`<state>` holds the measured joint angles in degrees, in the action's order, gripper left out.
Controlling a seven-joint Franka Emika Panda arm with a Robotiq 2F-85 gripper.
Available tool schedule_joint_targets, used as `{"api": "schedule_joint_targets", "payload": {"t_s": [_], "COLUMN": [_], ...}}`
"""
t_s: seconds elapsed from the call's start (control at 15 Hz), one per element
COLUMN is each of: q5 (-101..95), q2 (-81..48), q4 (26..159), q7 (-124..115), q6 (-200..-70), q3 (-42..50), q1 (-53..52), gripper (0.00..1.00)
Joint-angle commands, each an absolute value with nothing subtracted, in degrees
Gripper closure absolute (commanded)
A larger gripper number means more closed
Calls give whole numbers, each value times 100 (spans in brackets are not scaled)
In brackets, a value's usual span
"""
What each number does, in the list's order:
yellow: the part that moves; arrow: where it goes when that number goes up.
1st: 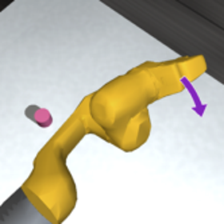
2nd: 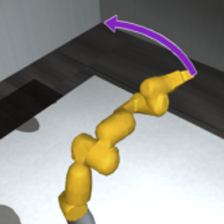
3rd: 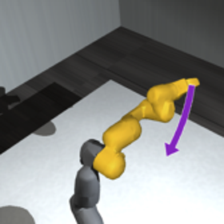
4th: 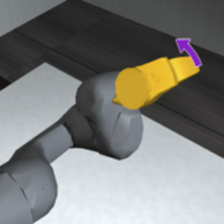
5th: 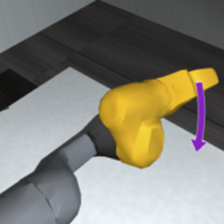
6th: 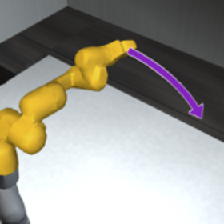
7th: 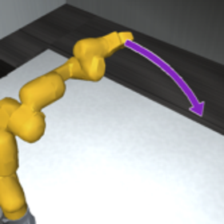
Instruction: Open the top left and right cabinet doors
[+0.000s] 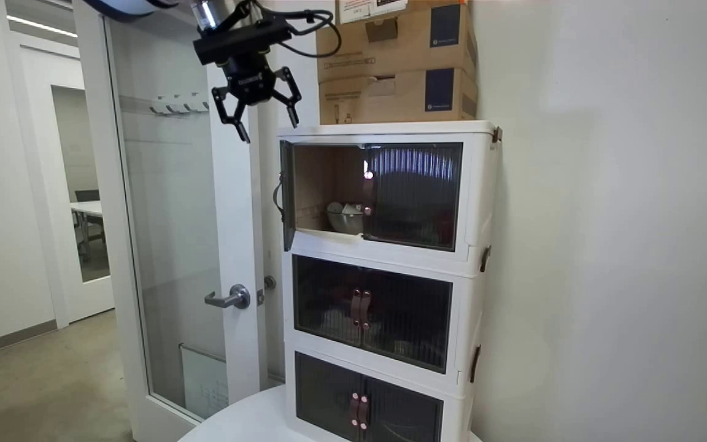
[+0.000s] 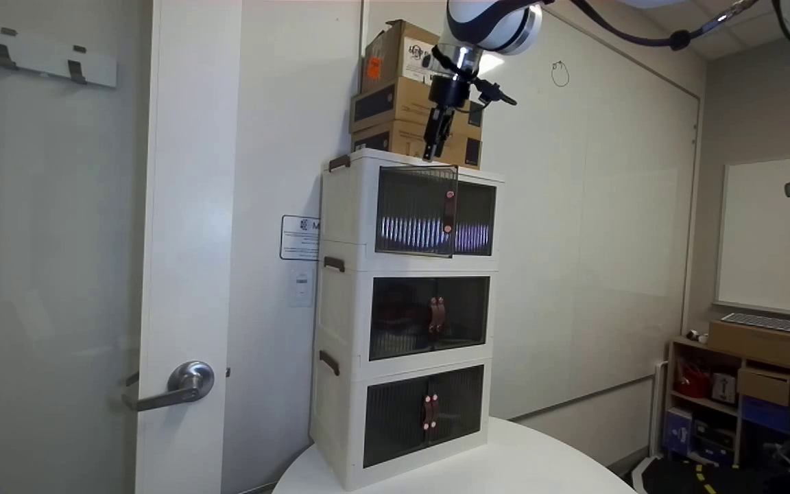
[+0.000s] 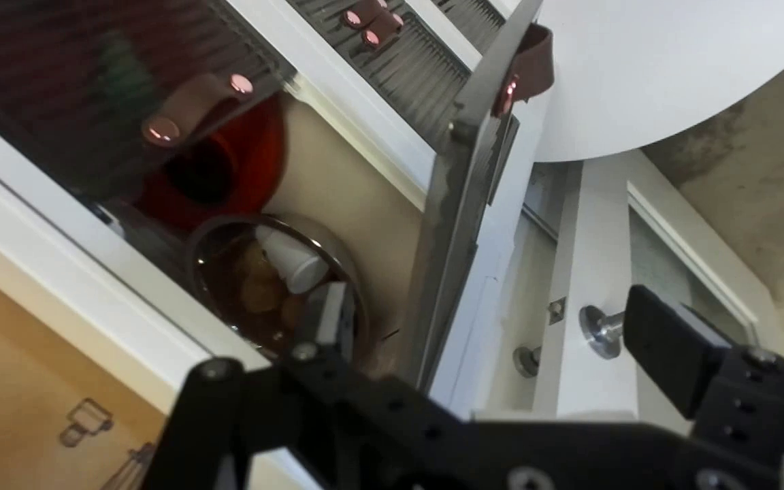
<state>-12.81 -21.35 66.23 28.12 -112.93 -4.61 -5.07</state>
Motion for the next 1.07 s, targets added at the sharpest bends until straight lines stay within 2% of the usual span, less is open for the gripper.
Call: {"api": "schedule_joint_targets", "payload": {"t_s": [0.0, 0.47, 1.0], "q5": [-1128, -487, 626], "q2": [-1324, -499, -1006], "q4": [7404, 8179, 8137], "q7": [1950, 929, 2366], "q6": [-11673, -11720, -11288], "q3": [-333, 25, 409], "q1": [-368, 240, 957], "gripper": [0, 0, 0]}}
